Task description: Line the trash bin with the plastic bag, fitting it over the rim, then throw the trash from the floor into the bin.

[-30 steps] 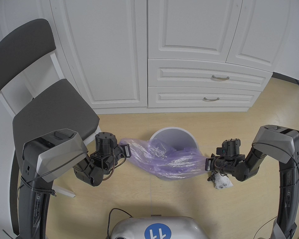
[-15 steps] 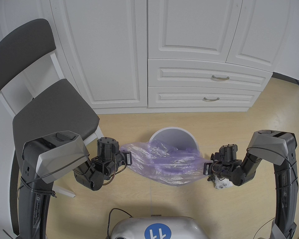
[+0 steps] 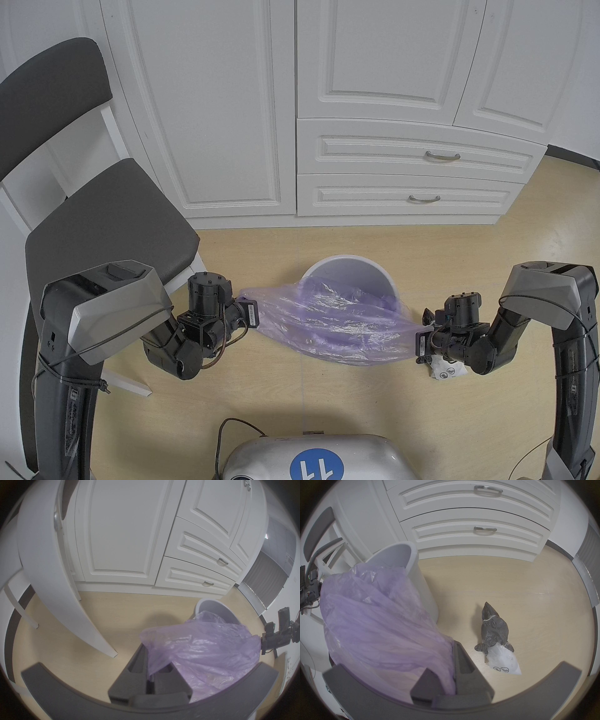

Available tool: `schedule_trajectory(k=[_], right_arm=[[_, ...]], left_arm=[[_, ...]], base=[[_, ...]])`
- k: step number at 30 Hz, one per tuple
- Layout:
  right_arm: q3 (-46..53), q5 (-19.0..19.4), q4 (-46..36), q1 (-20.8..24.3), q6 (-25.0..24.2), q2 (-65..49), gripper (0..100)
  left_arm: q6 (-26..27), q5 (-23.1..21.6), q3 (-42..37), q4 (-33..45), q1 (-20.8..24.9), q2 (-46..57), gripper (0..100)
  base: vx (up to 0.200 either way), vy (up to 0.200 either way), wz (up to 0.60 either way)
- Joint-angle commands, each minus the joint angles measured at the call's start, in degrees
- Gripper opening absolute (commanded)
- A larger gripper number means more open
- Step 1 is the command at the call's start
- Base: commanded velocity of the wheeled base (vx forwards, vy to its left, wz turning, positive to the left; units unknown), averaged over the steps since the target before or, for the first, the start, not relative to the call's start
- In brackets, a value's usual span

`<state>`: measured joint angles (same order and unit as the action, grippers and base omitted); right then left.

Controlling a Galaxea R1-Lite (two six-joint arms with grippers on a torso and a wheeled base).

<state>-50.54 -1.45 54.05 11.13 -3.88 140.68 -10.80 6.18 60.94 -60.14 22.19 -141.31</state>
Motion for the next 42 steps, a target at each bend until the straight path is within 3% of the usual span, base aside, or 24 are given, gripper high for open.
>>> schedule_trajectory(k=[1,4,5,10,13,14,15,18,20,23,25,27,32,33,36,40,41,42], right_arm=[[0.6,0.1,0.0,0.1,0.0,-0.2,0],[1.7,0.7,0.5,0.3,0.0,-0.6,0],[2.1,0.7,0.8,0.5,0.1,-1.1,100],[4.8,2.0,0.8,0.2,1.2,-5.0,100],[9.7,8.5,0.9,-1.6,4.2,-11.0,100],[9.7,8.5,0.9,-1.6,4.2,-11.0,100],[11.8,12.3,0.9,-2.9,5.6,-13.2,100],[14.1,18.0,1.1,-5.2,8.3,-15.3,100],[15.0,20.9,1.9,-6.0,9.4,-16.2,100],[16.5,22.2,5.3,-5.9,9.8,-16.5,100],[18.5,21.2,9.0,-4.2,9.9,-17.5,100],[21.2,19.0,11.4,0.2,10.5,-21.0,100],[22.7,5.8,11.7,13.6,12.7,-24.7,100],[22.6,5.6,11.8,13.8,12.8,-24.6,100],[17.1,3.6,11.1,19.5,19.4,-21.0,100],[11.8,3.1,4.1,21.1,30.9,-18.2,100],[10.9,3.1,3.2,21.5,31.8,-17.7,100],[9.9,3.1,2.8,21.9,31.9,-17.0,100]], left_arm=[[-0.3,0.0,0.1,-0.5,0.8,-0.8,0],[-0.5,0.1,-0.1,-0.8,1.6,-0.4,0],[-1.4,0.3,-0.1,-0.9,2.4,0.3,0],[-4.1,0.6,-0.1,-1.2,3.8,1.9,0],[-4.6,0.6,0.0,-1.2,4.1,2.8,0],[-4.6,0.6,0.0,-1.2,4.1,2.8,0],[-4.7,0.6,0.2,-1.2,4.1,2.7,0],[-5.4,0.7,0.9,-1.1,3.9,2.3,0],[-5.8,0.7,1.7,-0.8,3.8,1.9,0],[-6.5,0.7,2.2,-0.5,3.7,1.1,0],[-6.6,0.6,2.2,-0.2,3.7,1.1,0],[-6.6,0.6,2.0,-0.2,3.7,1.2,0],[-6.4,0.1,0.8,0.0,4.0,1.6,0],[-6.4,0.1,0.8,0.0,4.0,1.7,0],[-6.6,0.1,0.6,0.7,4.1,1.3,0],[-6.5,0.7,-0.7,0.7,4.4,1.5,0],[-6.5,0.8,-1.0,0.6,4.5,1.7,100],[-6.5,0.8,-1.1,0.5,4.4,1.8,100]], base=[[0.0,0.0,0.0],[0.0,0.0,0.0],[0.0,0.0,0.0],[0.0,0.0,0.0],[0.0,0.0,0.0],[0.0,0.0,0.0],[0.0,0.0,0.0],[0.0,0.0,0.0],[0.0,0.0,0.0],[0.0,0.0,0.0],[0.0,0.0,0.0],[0.0,0.0,0.0],[0.0,0.0,0.0],[0.0,0.0,0.0],[0.0,0.0,0.0],[0.0,0.0,0.0],[0.0,0.0,0.0],[0.0,0.0,0.0]])
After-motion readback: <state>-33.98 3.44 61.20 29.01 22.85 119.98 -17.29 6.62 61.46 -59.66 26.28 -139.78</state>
